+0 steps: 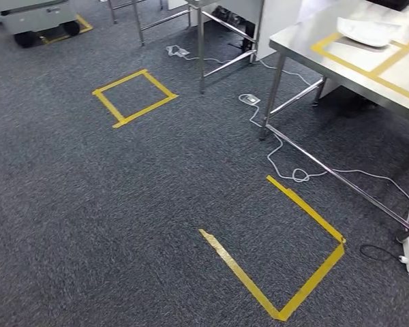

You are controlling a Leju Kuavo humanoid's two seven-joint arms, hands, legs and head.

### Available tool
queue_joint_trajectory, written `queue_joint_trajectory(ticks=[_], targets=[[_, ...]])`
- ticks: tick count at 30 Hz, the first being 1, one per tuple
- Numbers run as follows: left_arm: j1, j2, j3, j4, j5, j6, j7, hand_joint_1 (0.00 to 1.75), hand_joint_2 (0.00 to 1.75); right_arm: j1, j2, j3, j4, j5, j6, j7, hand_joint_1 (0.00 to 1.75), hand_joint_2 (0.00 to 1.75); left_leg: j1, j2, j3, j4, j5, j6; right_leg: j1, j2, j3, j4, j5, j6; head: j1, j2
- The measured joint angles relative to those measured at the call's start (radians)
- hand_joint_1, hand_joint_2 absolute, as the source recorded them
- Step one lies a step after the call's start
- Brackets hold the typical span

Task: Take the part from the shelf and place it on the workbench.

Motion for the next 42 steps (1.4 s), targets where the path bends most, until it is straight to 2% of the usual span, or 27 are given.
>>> queue_joint_trajectory(ticks=[2, 4, 6, 7, 8, 9, 10, 11, 13, 15, 17, 19, 21, 22, 24, 25, 27, 29, 31, 33, 34, 36, 38, 39, 40, 41, 42], targets=[[0.007, 0.001, -0.004, -0.003, 0.003, 0.001, 0.002, 0.0, 0.0, -0.007, 0.0, -0.001, 0.0, 0.001, 0.0, 0.0, 0.0, 0.0, -0.001, -0.02, -0.007, -0.004, 0.004, 0.015, -0.002, -0.013, 0.004, 0.002, -0.003, 0.01, 0.003, 0.0], [0.011, 0.002, -0.01, -0.007, 0.006, 0.002, 0.004, 0.0, 0.0, -0.01, 0.0, -0.001, 0.001, 0.003, 0.0, -0.002, 0.0, 0.0, 0.001, -0.039, -0.01, -0.009, 0.012, 0.03, -0.006, 0.029, -0.013, 0.04, -0.034, 0.02, 0.006, 0.0], [0.01, 0.004, -0.017, -0.011, 0.008, 0.003, 0.005, 0.0, 0.0, -0.008, 0.0, -0.003, 0.003, 0.004, 0.0, -0.003, 0.0, 0.0, 0.002, -0.063, -0.015, -0.011, 0.017, 0.039, -0.009, 0.095, -0.072, 0.164, -0.098, 0.024, 0.011, 0.0], [0.01, 0.005, -0.021, -0.013, 0.01, 0.003, 0.005, 0.0, 0.0, -0.006, 0.0, -0.004, 0.004, 0.005, 0.0, -0.002, 0.0, 0.0, 0.001, -0.077, -0.017, -0.011, 0.018, 0.041, -0.01, 0.112, -0.11, 0.239, -0.126, 0.025, 0.012, 0.0], [0.01, 0.006, -0.024, -0.013, 0.011, 0.004, 0.006, 0.0, 0.0, -0.005, 0.0, -0.005, 0.005, 0.005, 0.0, -0.002, 0.0, 0.0, 0.0, -0.09, -0.019, -0.011, 0.018, 0.042, -0.01, 0.119, -0.141, 0.294, -0.138, 0.024, 0.012, 0.0], [0.012, 0.007, -0.027, -0.013, 0.014, 0.005, 0.007, 0.0, 0.0, -0.004, 0.0, -0.005, 0.006, 0.006, 0.0, -0.002, 0.0, 0.0, -0.001, -0.104, -0.018, -0.011, 0.018, 0.043, -0.01, 0.122, -0.157, 0.315, -0.129, 0.023, 0.012, 0.0], [0.013, 0.008, -0.03, -0.013, 0.016, 0.007, 0.009, 0.0, 0.0, -0.004, 0.0, -0.005, 0.006, 0.006, 0.0, -0.002, 0.0, 0.0, -0.002, -0.118, -0.015, -0.011, 0.018, 0.042, -0.01, 0.125, -0.153, 0.291, -0.1, 0.021, 0.012, 0.0], [0.014, 0.008, -0.033, -0.014, 0.02, 0.009, 0.012, 0.0, 0.0, -0.004, 0.0, -0.005, 0.006, 0.006, 0.0, -0.003, 0.0, 0.0, -0.002, -0.132, -0.012, -0.01, 0.017, 0.041, -0.01, 0.134, -0.131, 0.231, -0.056, 0.018, 0.012, 0.0], [0.013, 0.011, -0.043, -0.014, 0.032, 0.015, 0.017, 0.0, 0.0, -0.004, 0.0, -0.006, 0.007, 0.007, 0.0, -0.003, 0.0, 0.0, -0.004, -0.16, -0.009, -0.007, 0.015, 0.037, -0.014, 0.177, -0.075, 0.092, 0.012, 0.013, 0.012, 0.0], [0.015, 0.014, -0.055, -0.017, 0.05, 0.025, 0.022, 0.0, 0.0, -0.005, 0.0, -0.007, 0.008, 0.009, 0.0, -0.004, 0.0, 0.0, -0.003, -0.183, -0.017, -0.002, 0.015, 0.026, -0.015, 0.204, -0.047, 0.03, 0.022, 0.011, 0.011, 0.0], [0.021, 0.019, -0.067, -0.02, 0.064, 0.035, 0.028, 0.0, 0.0, -0.008, 0.0, -0.008, 0.008, 0.011, 0.0, -0.004, 0.0, 0.0, 0.0, -0.199, -0.027, 0.002, 0.016, 0.013, -0.014, 0.187, -0.041, 0.023, 0.02, 0.004, 0.011, 0.0], [0.026, 0.024, -0.077, -0.022, 0.074, 0.046, 0.034, 0.0, 0.0, -0.009, 0.0, -0.008, 0.008, 0.013, 0.0, -0.005, 0.0, 0.0, 0.0, -0.165, -0.043, 0.032, -0.005, 0.003, -0.014, 0.163, -0.037, 0.016, 0.024, -0.008, 0.009, 0.0], [0.026, 0.029, -0.09, -0.024, 0.086, 0.058, 0.038, 0.0, 0.0, -0.006, 0.0, -0.009, 0.008, 0.013, 0.0, -0.005, 0.0, 0.0, -0.001, -0.107, -0.088, 0.131, -0.064, -0.004, -0.012, 0.133, -0.035, 0.013, 0.024, -0.016, 0.005, 0.0], [0.025, 0.032, -0.097, -0.025, 0.093, 0.064, 0.04, 0.0, 0.0, -0.004, 0.0, -0.009, 0.009, 0.013, 0.0, -0.005, 0.0, 0.0, 0.0, -0.093, -0.118, 0.192, -0.095, -0.007, -0.011, 0.119, -0.035, 0.013, 0.023, -0.018, 0.004, 0.0], [0.026, 0.037, -0.11, -0.025, 0.106, 0.075, 0.044, 0.0, 0.0, -0.003, 0.0, -0.01, 0.009, 0.013, 0.0, -0.004, 0.0, 0.0, 0.002, -0.084, -0.163, 0.286, -0.129, -0.012, -0.008, 0.094, -0.038, 0.013, 0.02, -0.02, 0.004, 0.0], [0.028, 0.04, -0.117, -0.025, 0.112, 0.08, 0.047, 0.0, 0.0, -0.004, 0.0, -0.01, 0.01, 0.013, 0.0, -0.004, 0.0, 0.0, 0.003, -0.082, -0.169, 0.301, -0.125, -0.012, -0.007, 0.081, -0.04, 0.013, 0.018, -0.02, 0.004, 0.0], [0.032, 0.047, -0.131, -0.025, 0.123, 0.09, 0.053, 0.0, 0.0, -0.007, 0.0, -0.01, 0.01, 0.013, -0.001, -0.004, 0.0, 0.0, 0.004, -0.073, -0.133, 0.236, -0.074, -0.011, -0.005, 0.055, -0.039, 0.014, 0.012, -0.019, 0.004, 0.0], [0.034, 0.054, -0.144, -0.026, 0.131, 0.099, 0.056, 0.0, 0.0, -0.007, 0.0, -0.01, 0.011, 0.013, -0.001, -0.004, 0.0, 0.0, -0.001, -0.032, -0.056, 0.093, -0.016, -0.001, -0.001, 0.031, -0.03, 0.015, 0.004, -0.014, 0.003, 0.0], [0.033, 0.06, -0.157, -0.028, 0.137, 0.104, 0.057, 0.0, 0.0, -0.008, 0.0, -0.01, 0.011, 0.013, -0.001, -0.004, 0.0, 0.0, -0.008, -0.003, -0.016, 0.014, 0.001, 0.012, 0.004, 0.01, -0.023, 0.017, -0.002, -0.006, 0.006, 0.0], [0.037, 0.064, -0.165, -0.029, 0.139, 0.107, 0.057, 0.0, 0.0, -0.011, 0.0, -0.009, 0.011, 0.013, -0.001, -0.003, 0.0, 0.0, -0.012, -0.019, -0.018, 0.005, 0.004, 0.023, 0.004, -0.009, -0.013, 0.014, -0.004, 0.004, 0.007, 0.0], [0.04, 0.065, -0.168, -0.029, 0.14, 0.108, 0.057, 0.0, 0.0, -0.012, 0.0, -0.009, 0.011, 0.013, -0.001, -0.003, 0.0, 0.0, -0.011, -0.03, -0.018, 0.0, 0.008, 0.029, 0.002, -0.004, -0.011, 0.017, -0.009, 0.009, 0.007, 0.0], [0.042, 0.068, -0.173, -0.03, 0.142, 0.111, 0.059, 0.0, 0.0, -0.012, 0.0, -0.009, 0.011, 0.013, -0.001, -0.003, 0.0, 0.0, -0.006, -0.05, -0.017, -0.009, 0.017, 0.041, -0.001, 0.048, -0.034, 0.07, -0.046, 0.017, 0.011, 0.0], [0.041, 0.071, -0.184, -0.031, 0.149, 0.115, 0.063, 0.0, 0.0, -0.007, 0.0, -0.009, 0.011, 0.01, -0.002, -0.001, 0.0, 0.0, -0.004, -0.074, -0.02, -0.011, 0.021, 0.047, -0.006, 0.107, -0.1, 0.205, -0.11, 0.023, 0.018, 0.0], [0.042, 0.072, -0.189, -0.031, 0.154, 0.117, 0.067, 0.0, 0.0, -0.004, 0.0, -0.009, 0.011, 0.008, -0.002, 0.001, 0.0, 0.0, -0.004, -0.088, -0.02, -0.01, 0.022, 0.048, -0.007, 0.118, -0.136, 0.272, -0.131, 0.025, 0.02, 0.0], [0.042, 0.073, -0.195, -0.031, 0.158, 0.119, 0.069, 0.0, 0.0, -0.002, 0.0, -0.009, 0.012, 0.007, -0.003, 0.002, 0.0, 0.0, -0.004, -0.102, -0.02, -0.01, 0.022, 0.048, -0.009, 0.122, -0.161, 0.314, -0.133, 0.027, 0.021, 0.0], [0.043, 0.074, -0.199, -0.031, 0.161, 0.121, 0.071, 0.0, 0.0, -0.001, 0.0, -0.009, 0.012, 0.006, -0.003, 0.002, 0.0, 0.0, -0.003, -0.117, -0.019, -0.01, 0.021, 0.048, -0.01, 0.124, -0.17, 0.315, -0.115, 0.028, 0.021, 0.0], [0.044, 0.075, -0.203, -0.031, 0.162, 0.122, 0.072, 0.0, 0.0, 0.0, 0.0, -0.009, 0.012, 0.005, -0.004, 0.002, 0.0, 0.0, -0.003, -0.133, -0.016, -0.009, 0.02, 0.046, -0.012, 0.128, -0.159, 0.275, -0.077, 0.029, 0.022, 0.0]])
